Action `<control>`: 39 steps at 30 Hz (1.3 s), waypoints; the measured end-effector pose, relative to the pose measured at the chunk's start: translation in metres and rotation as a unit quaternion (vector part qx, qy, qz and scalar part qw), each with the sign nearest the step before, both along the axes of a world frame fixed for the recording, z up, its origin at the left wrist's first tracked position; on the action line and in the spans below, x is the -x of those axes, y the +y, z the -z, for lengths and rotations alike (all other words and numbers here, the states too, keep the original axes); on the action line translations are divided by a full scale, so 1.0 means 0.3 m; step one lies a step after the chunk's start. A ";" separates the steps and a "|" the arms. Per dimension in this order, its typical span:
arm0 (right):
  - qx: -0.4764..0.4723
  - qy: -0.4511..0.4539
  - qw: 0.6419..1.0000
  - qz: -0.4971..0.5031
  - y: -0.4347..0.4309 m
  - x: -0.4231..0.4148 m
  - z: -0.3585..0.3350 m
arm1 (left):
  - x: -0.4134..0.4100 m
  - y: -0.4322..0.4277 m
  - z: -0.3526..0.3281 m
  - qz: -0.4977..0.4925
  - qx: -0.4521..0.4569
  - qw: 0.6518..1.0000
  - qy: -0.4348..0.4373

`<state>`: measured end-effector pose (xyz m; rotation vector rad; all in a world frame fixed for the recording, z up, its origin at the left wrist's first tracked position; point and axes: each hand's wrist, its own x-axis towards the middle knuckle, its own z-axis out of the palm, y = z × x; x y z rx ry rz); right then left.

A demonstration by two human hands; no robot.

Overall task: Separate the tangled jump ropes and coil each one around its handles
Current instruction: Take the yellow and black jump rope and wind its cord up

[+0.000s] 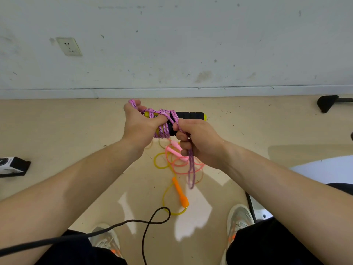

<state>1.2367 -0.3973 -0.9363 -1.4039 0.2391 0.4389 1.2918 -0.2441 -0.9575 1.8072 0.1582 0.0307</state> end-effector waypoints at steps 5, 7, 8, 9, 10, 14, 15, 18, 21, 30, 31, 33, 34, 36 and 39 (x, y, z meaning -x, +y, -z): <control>0.003 0.056 0.998 -0.038 -0.054 -0.027 -0.036 | -0.009 0.001 -0.017 0.015 0.050 0.997 0.051; 0.031 0.031 0.998 -0.047 -0.049 -0.023 -0.031 | -0.008 0.001 -0.018 0.014 0.058 0.996 0.063; 0.056 0.007 0.997 -0.057 -0.041 -0.017 -0.024 | -0.007 0.002 -0.017 0.012 0.062 0.995 0.074; 0.077 -0.016 0.994 -0.070 -0.031 -0.010 -0.018 | -0.009 0.003 -0.015 0.008 0.067 0.994 0.084; 0.092 -0.032 0.992 -0.080 -0.022 -0.003 -0.012 | -0.011 0.004 -0.015 0.005 0.076 0.992 0.096; 0.189 -0.104 0.974 -0.073 0.002 0.012 -0.001 | -0.003 0.005 -0.034 0.008 0.107 0.984 0.140; 0.228 -0.134 0.962 -0.063 0.007 0.015 0.001 | 0.001 0.002 -0.037 0.008 0.108 0.984 0.141; 0.334 -0.214 0.915 -0.067 0.032 0.026 0.010 | 0.011 -0.004 -0.029 -0.008 0.097 0.986 0.136; 0.376 -0.259 0.886 -0.077 0.049 0.044 0.021 | 0.008 -0.006 -0.024 -0.031 0.102 0.985 0.134; 0.267 -0.135 0.948 -0.111 0.007 0.042 0.102 | -0.016 0.037 -0.095 0.021 0.177 0.966 0.188; 0.258 -0.122 0.951 -0.122 -0.011 0.033 0.097 | -0.014 0.044 -0.105 0.051 0.178 0.964 0.193; 0.220 -0.108 0.962 -0.121 -0.048 0.018 0.076 | -0.008 0.063 -0.123 0.128 0.162 0.960 0.189; 0.201 -0.112 0.965 -0.124 -0.070 0.009 0.070 | -0.005 0.072 -0.134 0.165 0.151 0.958 0.182; 0.195 -0.120 0.962 -0.151 -0.105 -0.001 0.048 | -0.005 0.089 -0.144 0.217 0.121 0.955 0.163; 0.230 -0.080 0.951 -0.188 -0.141 -0.026 0.043 | -0.011 0.101 -0.133 0.278 0.059 0.947 0.147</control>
